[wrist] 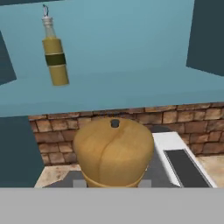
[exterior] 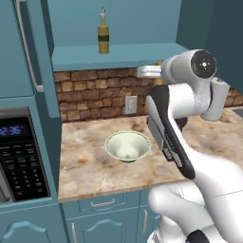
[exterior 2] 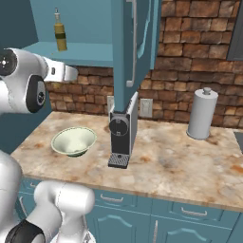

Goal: Retrieve the bottle and the shaker from the cabinet and place them next to the mixing bowl on the counter. Then add garlic from the fridge to the mixing bowl.

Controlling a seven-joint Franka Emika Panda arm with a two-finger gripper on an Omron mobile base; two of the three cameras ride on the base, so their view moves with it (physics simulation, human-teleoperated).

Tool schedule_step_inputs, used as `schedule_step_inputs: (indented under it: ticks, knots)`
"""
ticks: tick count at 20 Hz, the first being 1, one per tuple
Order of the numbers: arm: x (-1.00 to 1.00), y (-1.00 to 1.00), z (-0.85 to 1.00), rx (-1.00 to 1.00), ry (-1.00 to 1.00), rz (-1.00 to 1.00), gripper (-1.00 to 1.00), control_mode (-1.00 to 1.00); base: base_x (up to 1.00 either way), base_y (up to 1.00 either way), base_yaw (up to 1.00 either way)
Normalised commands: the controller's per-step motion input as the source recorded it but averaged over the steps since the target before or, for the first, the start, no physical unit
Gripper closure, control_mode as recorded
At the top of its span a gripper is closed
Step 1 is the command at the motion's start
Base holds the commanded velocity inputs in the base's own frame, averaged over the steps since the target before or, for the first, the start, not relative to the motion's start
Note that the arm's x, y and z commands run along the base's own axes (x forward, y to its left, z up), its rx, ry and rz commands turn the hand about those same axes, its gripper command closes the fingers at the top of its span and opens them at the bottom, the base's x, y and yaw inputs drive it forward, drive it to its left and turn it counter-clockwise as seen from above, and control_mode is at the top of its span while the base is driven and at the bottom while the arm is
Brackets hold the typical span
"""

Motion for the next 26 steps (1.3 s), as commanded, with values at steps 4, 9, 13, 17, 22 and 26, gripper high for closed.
schedule_step_inputs:
  ticks: [4,9,13,17,22,26]
  knots:
    - [-0.64,0.42,-0.22,-0.01,0.11,-0.01,1.0,-1.0,0.0,0.0,0.0]
    - [-0.57,0.49,-0.31,-0.02,0.12,0.0,1.0,-1.0,0.0,0.0,0.0]
    - [-0.31,0.56,-0.57,-0.08,0.01,0.0,1.0,-1.0,0.0,0.0,0.0]
    - [-0.19,0.44,-0.51,-0.07,0.0,0.0,1.0,-1.0,0.0,0.0,0.0]
    - [-0.04,0.26,-0.64,-0.04,0.0,0.02,1.0,-1.0,0.0,0.0,0.0]
    - [0.0,0.2,-0.61,-0.01,0.01,0.05,1.0,-1.0,0.0,0.0,0.0]
